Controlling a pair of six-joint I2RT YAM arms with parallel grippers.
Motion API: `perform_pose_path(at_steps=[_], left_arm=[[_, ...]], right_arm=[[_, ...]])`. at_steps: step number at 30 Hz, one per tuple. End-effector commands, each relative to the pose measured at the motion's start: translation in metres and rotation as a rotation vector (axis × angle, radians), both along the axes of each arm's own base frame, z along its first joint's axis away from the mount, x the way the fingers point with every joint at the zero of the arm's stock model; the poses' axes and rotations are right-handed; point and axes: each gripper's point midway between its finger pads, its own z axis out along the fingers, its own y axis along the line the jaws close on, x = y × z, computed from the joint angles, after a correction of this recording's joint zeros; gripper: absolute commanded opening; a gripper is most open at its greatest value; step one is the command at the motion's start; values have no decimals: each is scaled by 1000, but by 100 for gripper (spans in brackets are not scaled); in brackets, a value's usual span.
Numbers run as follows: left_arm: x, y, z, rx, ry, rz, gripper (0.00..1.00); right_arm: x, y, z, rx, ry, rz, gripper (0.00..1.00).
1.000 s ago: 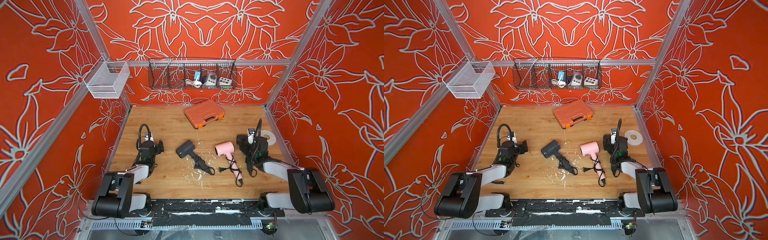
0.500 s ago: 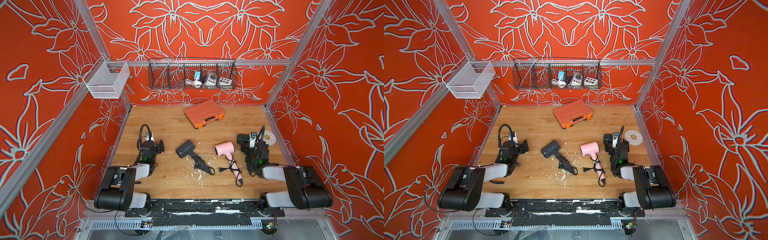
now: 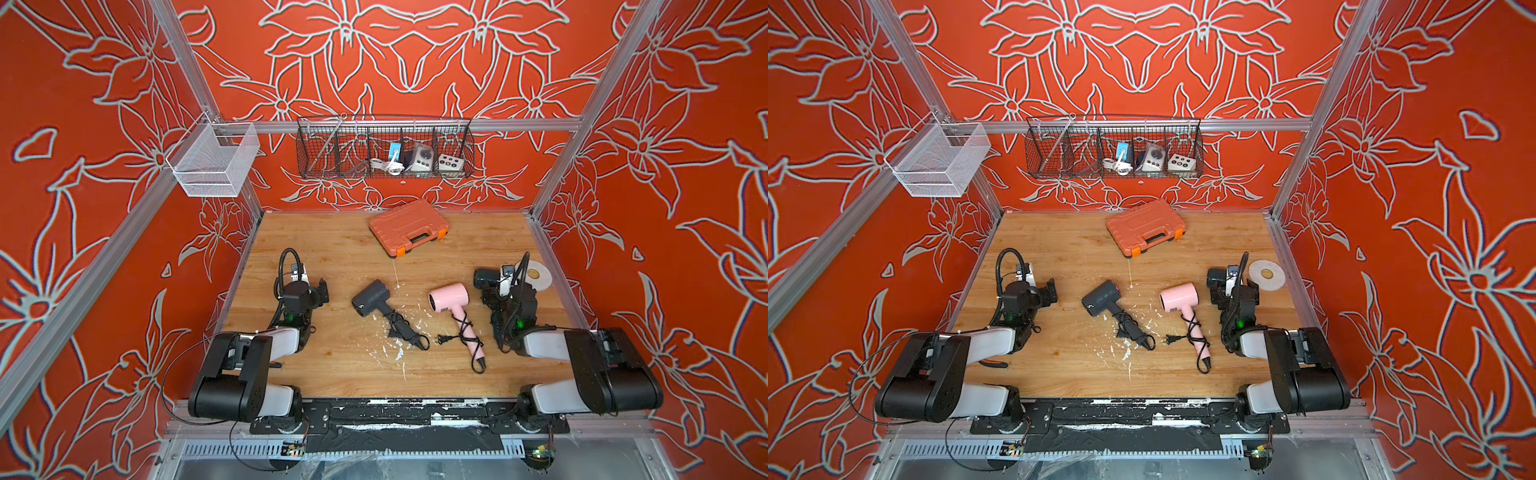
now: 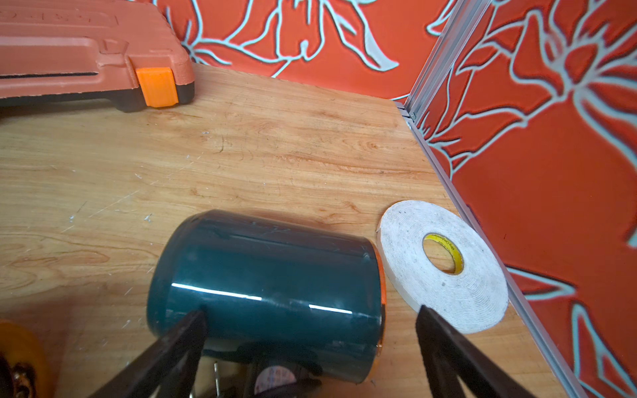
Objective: Wrap the cord around the hair dryer
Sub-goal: Reset both arms
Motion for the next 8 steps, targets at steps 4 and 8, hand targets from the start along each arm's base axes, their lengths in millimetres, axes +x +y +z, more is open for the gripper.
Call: perform_pose_path(at_steps=[4, 8], left_arm=[[1, 0, 3, 8, -18, -8, 96], [1, 0, 2, 8, -14, -7, 96]], right_arm=[[6, -4, 7, 8, -20, -27, 98], [3, -2, 8, 4, -30, -11, 98]])
